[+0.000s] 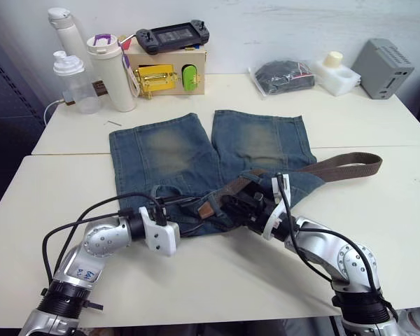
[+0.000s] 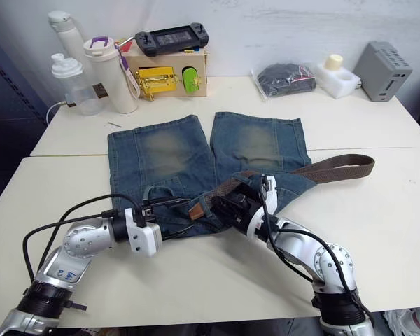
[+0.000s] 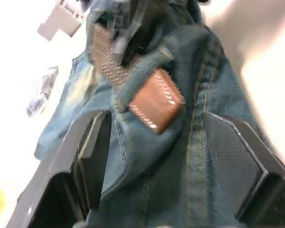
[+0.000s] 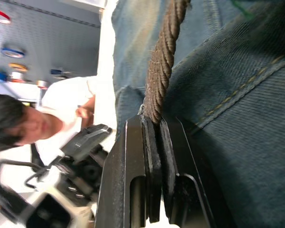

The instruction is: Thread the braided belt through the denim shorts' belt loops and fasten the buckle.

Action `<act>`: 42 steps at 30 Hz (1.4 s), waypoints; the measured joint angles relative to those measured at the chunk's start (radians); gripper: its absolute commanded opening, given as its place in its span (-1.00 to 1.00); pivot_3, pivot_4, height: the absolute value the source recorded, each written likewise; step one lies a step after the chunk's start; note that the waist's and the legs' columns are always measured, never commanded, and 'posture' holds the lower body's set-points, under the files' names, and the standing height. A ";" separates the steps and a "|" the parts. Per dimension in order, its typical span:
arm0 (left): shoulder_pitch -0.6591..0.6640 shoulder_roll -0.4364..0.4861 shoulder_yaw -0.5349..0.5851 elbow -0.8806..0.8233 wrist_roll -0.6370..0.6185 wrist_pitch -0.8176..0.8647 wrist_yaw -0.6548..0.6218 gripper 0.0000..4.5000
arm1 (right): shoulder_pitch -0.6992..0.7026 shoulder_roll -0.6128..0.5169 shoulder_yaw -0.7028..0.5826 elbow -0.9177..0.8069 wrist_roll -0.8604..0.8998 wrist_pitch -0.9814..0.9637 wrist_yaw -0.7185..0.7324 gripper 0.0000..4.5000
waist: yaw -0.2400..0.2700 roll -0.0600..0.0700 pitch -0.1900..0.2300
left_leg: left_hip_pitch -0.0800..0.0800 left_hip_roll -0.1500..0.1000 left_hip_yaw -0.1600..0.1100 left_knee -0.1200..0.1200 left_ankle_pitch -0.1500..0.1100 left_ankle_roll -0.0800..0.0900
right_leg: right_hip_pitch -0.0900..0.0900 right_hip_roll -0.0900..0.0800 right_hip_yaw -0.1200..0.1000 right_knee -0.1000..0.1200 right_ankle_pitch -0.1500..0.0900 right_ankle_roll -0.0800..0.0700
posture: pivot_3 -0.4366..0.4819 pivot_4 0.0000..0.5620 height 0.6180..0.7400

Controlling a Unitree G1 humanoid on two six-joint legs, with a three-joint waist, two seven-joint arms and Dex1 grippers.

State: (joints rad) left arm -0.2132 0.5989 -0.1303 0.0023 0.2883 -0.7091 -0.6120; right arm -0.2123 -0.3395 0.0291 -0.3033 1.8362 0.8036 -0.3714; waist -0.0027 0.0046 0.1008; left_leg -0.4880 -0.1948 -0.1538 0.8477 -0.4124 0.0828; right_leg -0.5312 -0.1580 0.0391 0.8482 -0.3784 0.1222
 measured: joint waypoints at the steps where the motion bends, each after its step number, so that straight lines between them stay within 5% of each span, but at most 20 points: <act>1: -0.004 -0.004 0.003 0.021 0.042 -0.036 0.044 0.50 | 0.000 0.000 -0.001 0.000 0.003 0.000 -0.003 -1.00 | 0.000 0.000 0.000 | 0.000 0.000 0.000 0.000 0.000 0.000 | 0.000 0.000 -0.001 0.000 0.000 0.000 | -0.05 -0.47 -0.55; 5: -0.009 -0.034 0.010 0.070 0.098 -0.124 0.152 0.50 | 0.000 0.001 0.000 0.000 0.014 -0.003 -0.011 -1.00 | 0.000 0.000 0.000 | 0.000 0.000 -0.001 0.000 0.000 0.000 | 0.000 0.007 -0.004 0.000 0.000 0.000 | -0.05 -0.47 -0.55; 20: -0.027 -0.031 -0.006 0.088 0.139 -0.122 0.227 0.50 | 0.000 0.001 0.005 -0.001 0.023 -0.019 -0.025 -1.00 | -0.002 0.000 0.000 | 0.000 0.000 -0.001 0.000 0.000 0.000 | 0.000 0.007 -0.003 0.001 0.000 0.000 | -0.05 -0.47 -0.55; 24: -0.027 -0.031 -0.011 0.088 0.139 -0.122 0.228 0.02 | 0.000 0.001 0.005 -0.001 0.023 -0.019 -0.025 -1.00 | -0.002 0.000 0.000 | 0.000 0.000 -0.001 0.000 0.000 0.000 | 0.000 0.007 -0.004 0.000 0.000 0.000 | -0.05 -0.47 -0.55; 30: -0.040 -0.029 -0.025 0.086 0.141 -0.120 0.228 -0.94 | 0.002 0.001 0.004 -0.003 0.022 -0.020 -0.026 -1.00 | -0.002 0.000 0.000 | 0.000 0.000 -0.001 0.000 0.000 0.000 | 0.000 0.007 -0.003 0.000 0.000 0.000 | -0.05 -0.47 -0.55; 38: -0.050 -0.028 -0.038 0.086 0.149 -0.105 0.226 -0.94 | 0.002 -0.001 -0.001 -0.004 0.015 -0.024 -0.032 -1.00 | -0.002 0.000 0.000 | 0.000 -0.001 -0.001 0.001 0.000 0.001 | 0.000 0.007 -0.003 0.001 0.000 0.000 | -0.05 -0.47 -0.55; 39: -0.052 -0.028 -0.040 0.086 0.149 -0.104 0.226 -0.94 | 0.002 -0.001 -0.002 -0.004 0.019 -0.029 -0.036 -0.65 | -0.002 0.000 0.000 | 0.000 -0.001 -0.001 0.001 0.000 0.001 | 0.000 0.007 -0.003 0.001 0.000 0.000 | -0.05 -0.47 -0.55; 42: -0.056 -0.029 -0.053 0.082 0.149 -0.103 0.225 -0.94 | 0.002 -0.011 -0.012 -0.010 0.034 -0.040 -0.046 -0.22 | 0.000 0.000 0.000 | 0.000 -0.001 -0.002 0.001 0.000 0.001 | 0.000 0.007 -0.003 0.001 0.000 0.000 | -0.05 -0.47 -0.55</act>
State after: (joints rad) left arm -0.2695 0.5698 -0.1837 0.0846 0.4374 -0.8125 -0.3870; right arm -0.2101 -0.3501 0.0175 -0.3136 1.8703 0.7639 -0.4173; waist -0.0023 0.0049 0.1006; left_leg -0.4878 -0.1961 -0.1553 0.8490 -0.4120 0.0835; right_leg -0.5312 -0.1507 0.0357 0.8488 -0.3783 0.1223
